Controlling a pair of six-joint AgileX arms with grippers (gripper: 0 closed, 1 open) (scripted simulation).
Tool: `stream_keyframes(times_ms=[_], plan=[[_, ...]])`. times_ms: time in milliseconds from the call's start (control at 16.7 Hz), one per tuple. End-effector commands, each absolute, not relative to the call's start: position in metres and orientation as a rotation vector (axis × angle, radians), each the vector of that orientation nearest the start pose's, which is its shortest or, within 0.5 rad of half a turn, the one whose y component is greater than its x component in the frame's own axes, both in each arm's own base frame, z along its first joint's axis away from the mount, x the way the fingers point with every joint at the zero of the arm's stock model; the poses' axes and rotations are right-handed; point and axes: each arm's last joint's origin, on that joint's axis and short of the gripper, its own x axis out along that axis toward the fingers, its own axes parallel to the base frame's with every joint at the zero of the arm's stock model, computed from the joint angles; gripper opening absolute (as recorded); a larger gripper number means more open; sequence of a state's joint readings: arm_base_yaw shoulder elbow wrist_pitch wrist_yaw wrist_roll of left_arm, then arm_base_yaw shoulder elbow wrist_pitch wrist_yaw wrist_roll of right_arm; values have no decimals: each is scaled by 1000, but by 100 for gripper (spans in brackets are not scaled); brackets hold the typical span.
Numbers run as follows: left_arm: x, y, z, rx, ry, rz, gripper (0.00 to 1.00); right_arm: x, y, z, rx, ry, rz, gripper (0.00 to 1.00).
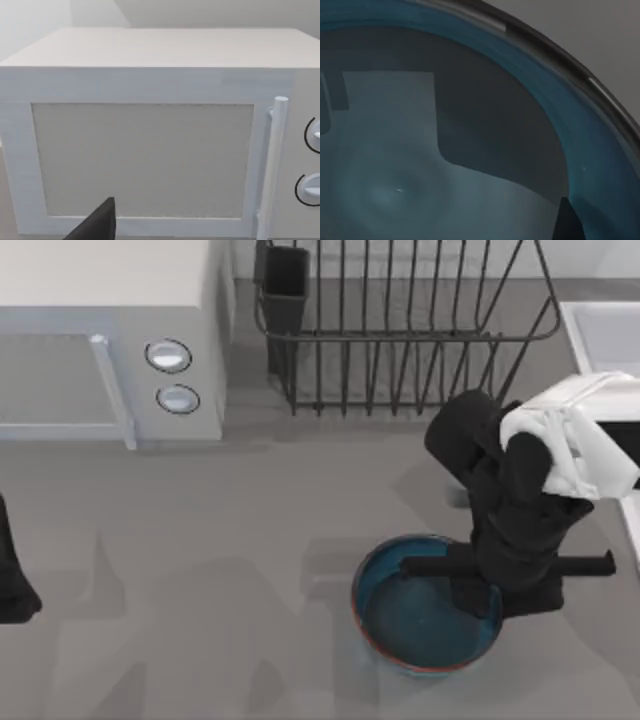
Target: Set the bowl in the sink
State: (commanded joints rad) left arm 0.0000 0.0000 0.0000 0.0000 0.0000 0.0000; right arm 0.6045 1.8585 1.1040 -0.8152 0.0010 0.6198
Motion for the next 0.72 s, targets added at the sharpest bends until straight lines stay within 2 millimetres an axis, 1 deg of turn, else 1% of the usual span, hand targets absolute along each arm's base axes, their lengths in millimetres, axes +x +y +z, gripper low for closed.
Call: stream_keyframes(times_ms=[120,240,420,720], plan=[[106,-1,160,0,0,0,100,264,185,134,9,1567,-7,0],[106,-1,160,0,0,0,100,268,188,149,13,1562,-5,0],[106,-1,160,0,0,0,100,272,191,185,9,1572,-15,0],[106,-1,160,0,0,0,100,266,187,257,0,1587,-19,0]])
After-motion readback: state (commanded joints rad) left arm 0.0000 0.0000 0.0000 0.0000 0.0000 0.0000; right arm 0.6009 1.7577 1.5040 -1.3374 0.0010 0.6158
